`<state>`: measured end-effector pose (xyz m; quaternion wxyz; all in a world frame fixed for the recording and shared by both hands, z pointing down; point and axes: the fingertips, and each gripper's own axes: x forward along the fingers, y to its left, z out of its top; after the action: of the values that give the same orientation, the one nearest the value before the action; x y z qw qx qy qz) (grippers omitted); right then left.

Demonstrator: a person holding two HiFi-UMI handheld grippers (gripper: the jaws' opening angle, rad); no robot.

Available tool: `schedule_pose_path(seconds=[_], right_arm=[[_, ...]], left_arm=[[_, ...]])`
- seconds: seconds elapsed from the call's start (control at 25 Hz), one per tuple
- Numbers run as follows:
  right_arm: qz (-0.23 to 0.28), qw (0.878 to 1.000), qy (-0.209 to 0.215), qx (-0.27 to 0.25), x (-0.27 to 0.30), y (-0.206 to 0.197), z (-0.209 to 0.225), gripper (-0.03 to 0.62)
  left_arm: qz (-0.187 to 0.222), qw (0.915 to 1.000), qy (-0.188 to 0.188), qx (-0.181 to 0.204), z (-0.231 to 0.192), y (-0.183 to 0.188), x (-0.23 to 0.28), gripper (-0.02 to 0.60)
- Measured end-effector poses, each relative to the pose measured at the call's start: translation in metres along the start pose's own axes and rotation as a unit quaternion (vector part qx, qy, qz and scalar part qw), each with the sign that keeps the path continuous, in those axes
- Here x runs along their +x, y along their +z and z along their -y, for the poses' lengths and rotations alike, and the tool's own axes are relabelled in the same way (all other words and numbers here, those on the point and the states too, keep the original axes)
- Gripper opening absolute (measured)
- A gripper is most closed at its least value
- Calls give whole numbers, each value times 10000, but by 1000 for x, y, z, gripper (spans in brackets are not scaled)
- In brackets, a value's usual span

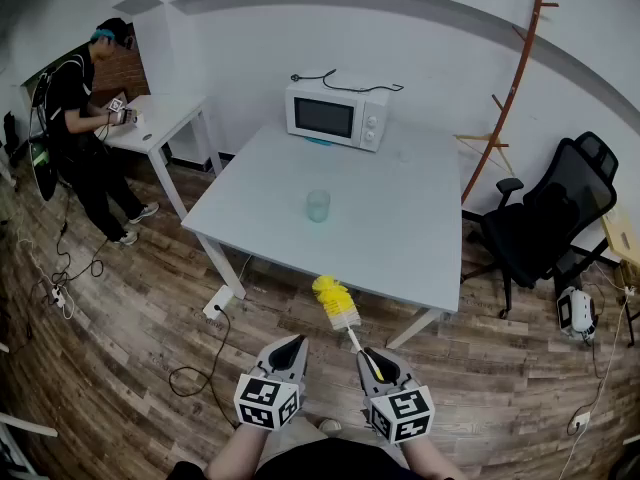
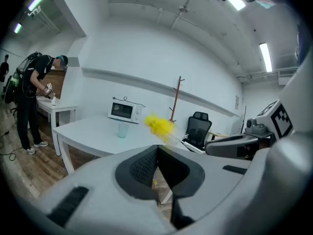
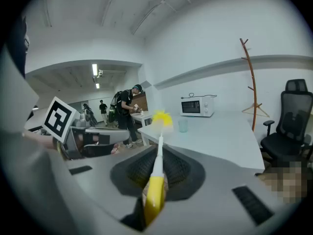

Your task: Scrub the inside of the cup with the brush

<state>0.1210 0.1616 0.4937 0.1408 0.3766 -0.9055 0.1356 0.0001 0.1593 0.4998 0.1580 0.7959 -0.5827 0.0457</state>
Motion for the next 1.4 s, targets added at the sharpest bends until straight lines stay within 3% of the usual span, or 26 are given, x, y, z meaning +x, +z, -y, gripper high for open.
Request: schedule_pose_path(seconds=[0.72, 1.4], right_arm=[[30, 9998, 98, -147, -12, 1, -3, 49], [-28, 9999, 138, -1, -22, -9, 5, 49]], left_arm=[[48, 9999, -44, 122, 23, -1, -3, 18], [153, 9996, 223, 106, 31, -4, -11, 18]])
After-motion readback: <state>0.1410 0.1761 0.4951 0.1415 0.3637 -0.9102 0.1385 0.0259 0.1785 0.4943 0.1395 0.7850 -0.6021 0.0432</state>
